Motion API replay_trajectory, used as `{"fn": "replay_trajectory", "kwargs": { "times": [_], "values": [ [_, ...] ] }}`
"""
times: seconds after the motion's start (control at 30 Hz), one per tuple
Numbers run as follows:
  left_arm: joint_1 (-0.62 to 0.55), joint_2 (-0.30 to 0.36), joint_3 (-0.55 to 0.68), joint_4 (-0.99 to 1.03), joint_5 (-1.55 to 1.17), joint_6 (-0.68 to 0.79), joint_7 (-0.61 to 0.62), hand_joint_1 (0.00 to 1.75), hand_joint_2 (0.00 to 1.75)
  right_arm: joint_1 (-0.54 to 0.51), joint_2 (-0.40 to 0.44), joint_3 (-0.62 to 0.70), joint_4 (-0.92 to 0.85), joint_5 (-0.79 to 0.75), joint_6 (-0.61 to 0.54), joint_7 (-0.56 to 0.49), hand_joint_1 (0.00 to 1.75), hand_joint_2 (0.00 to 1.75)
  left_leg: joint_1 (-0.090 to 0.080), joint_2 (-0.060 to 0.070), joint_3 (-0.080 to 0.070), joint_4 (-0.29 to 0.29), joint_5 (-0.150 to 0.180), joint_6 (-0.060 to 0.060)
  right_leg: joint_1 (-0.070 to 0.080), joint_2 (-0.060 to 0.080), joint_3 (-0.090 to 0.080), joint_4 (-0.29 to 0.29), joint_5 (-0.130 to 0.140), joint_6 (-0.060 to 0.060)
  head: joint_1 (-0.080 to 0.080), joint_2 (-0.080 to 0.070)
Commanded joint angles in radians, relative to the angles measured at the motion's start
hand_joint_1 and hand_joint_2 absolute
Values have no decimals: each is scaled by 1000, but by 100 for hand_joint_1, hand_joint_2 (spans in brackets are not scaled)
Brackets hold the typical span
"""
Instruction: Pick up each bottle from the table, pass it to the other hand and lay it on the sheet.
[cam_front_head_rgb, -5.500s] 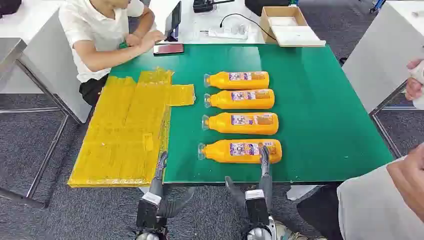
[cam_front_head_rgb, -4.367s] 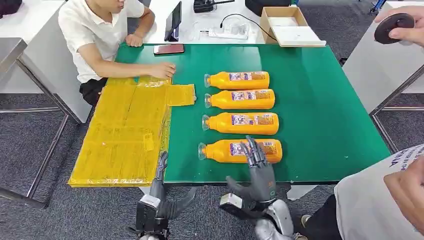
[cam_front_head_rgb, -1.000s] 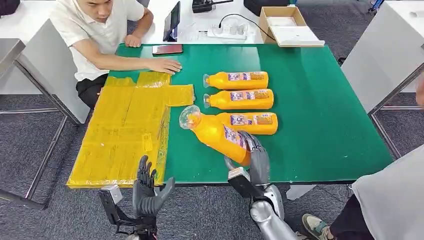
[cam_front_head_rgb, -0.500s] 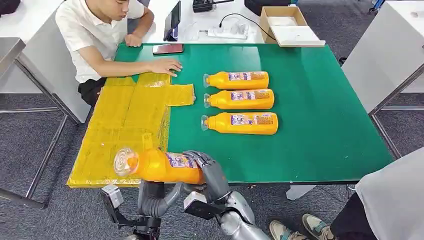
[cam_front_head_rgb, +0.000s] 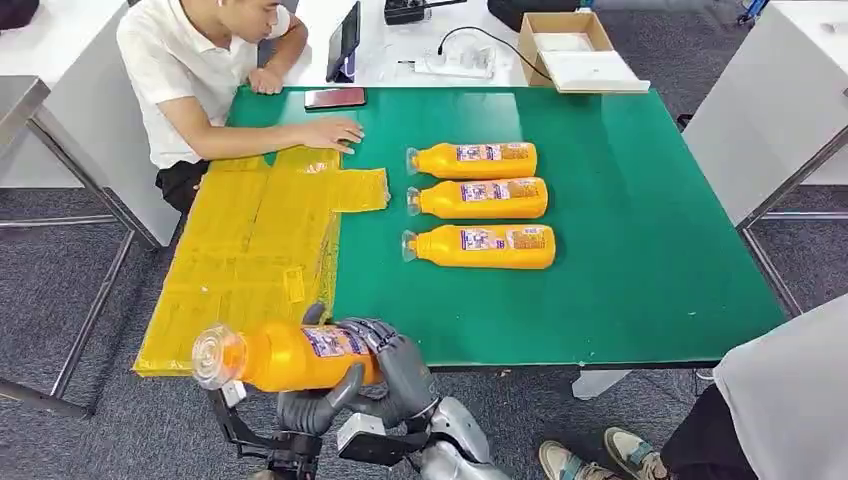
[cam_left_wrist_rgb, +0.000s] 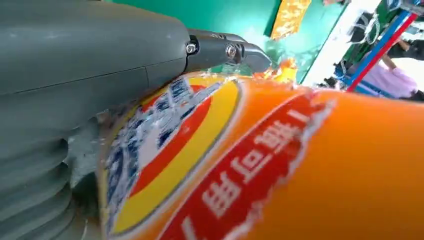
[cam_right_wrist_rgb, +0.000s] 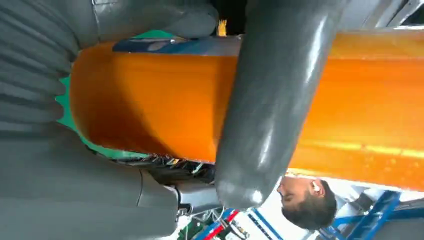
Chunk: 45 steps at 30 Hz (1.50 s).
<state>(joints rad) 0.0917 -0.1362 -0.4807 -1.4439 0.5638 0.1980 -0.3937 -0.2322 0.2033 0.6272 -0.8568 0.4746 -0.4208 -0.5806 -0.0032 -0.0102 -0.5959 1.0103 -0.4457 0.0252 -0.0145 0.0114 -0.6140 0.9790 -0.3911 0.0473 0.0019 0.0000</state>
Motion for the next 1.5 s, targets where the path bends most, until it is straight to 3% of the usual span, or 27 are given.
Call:
{"fn": "replay_trajectory", "kwargs": {
  "times": [0.03, 0.07, 0.1, 0.13, 0.2, 0.23, 0.47, 0.67, 0.8, 1.03, 1.23, 1.33, 1.4, 1.5],
  "values": [
    [-8, 9, 30, -62, 3, 16, -37, 3, 175, -11, 18, 166, 63, -57, 52, 16, 161, 175, 1, 1, 2, 0, -1, -2, 1, -1, 2, 0, -1, -2, 0, 0],
    [-5, 3, 43, -73, 10, 11, -53, 152, 175, -14, 20, 172, 70, -75, 72, 14, 133, 175, 2, 0, 4, -1, -1, -2, 2, -2, 4, -1, -2, -2, 0, 0],
    [-1, 0, 51, -86, 11, 12, -61, 175, 175, -16, 21, 180, 75, -78, 83, 14, 10, 175, 2, 1, 6, -1, -2, -2, 2, -2, 6, -1, -2, -3, 0, 0],
    [0, -3, 60, -100, 3, 17, -75, 175, 175, -19, 20, 188, 78, -78, 84, 9, 0, 175, 1, 0, 2, 0, -1, -1, 1, -1, 1, 0, -1, -1, 0, 0],
    [4, -5, 71, -119, -7, 27, -88, 175, 175, -19, 24, 186, 80, -86, 80, 9, 0, 175, 1, 1, 2, 0, -1, -1, 1, -1, 2, 0, -1, -2, 0, 0],
    [7, -8, 81, -130, -17, 39, -98, 175, 175, -21, 26, 186, 82, -90, 79, 11, 0, 0, 1, 1, 4, 0, -2, -2, 2, -1, 3, 0, -2, -2, 0, 0],
    [31, -49, 115, -147, -44, 84, -117, 175, 175, -10, 5, 199, 82, -95, 61, 4, 0, 0, 2, 0, 5, -1, -2, -2, 2, -2, 5, -1, -2, -2, 0, 0],
    [30, -49, 122, -145, -48, 91, -117, 175, 175, -8, 6, 195, 80, -94, 47, 1, 0, 0, 1, 0, 3, -1, -1, -1, 1, -2, 3, -1, -1, -2, 0, 0],
    [4, -24, 171, -99, -70, 136, -69, 175, 175, 22, -8, 174, 65, -106, -4, -14, 0, 0, 1, 0, 3, -1, -1, -1, 1, -2, 3, -1, -1, -2, 0, 0],
    [-49, -14, 268, -89, -182, 169, -90, 175, 175, 81, -15, 86, 9, -163, -82, -84, 0, 0, 1, -1, 3, -2, 0, -1, 1, -2, 2, -1, -1, -2, 0, 0],
    [-51, -18, 270, -82, -184, 170, -90, 175, 175, 81, -15, 85, 3, -163, -79, -85, 0, 0, 1, 0, 5, -2, -1, -2, 1, -3, 4, -1, -2, -2, 0, 0],
    [-128, 40, 220, 63, -588, 481, -118, 175, 175, 130, -38, 68, -127, -203, -195, -118, 0, 0, 1, -2, 4, -2, 0, -2, 1, -4, 3, -1, -2, -2, 0, 0],
    [-186, 32, 281, 183, -729, 500, -127, 175, 175, 152, -67, 77, -222, -240, -277, -118, 0, 0, 1, -4, 3, -2, 0, -2, 1, -6, 4, -1, -2, -2, 0, 0],
    [-271, 32, 388, 335, -861, 500, -107, 175, 175, 218, -51, -43, -335, -193, -277, -118, 0, 0, 1, -5, 5, -3, 1, -2, 1, -7, 5, -2, -2, -3, 0, 0]
  ]
}}
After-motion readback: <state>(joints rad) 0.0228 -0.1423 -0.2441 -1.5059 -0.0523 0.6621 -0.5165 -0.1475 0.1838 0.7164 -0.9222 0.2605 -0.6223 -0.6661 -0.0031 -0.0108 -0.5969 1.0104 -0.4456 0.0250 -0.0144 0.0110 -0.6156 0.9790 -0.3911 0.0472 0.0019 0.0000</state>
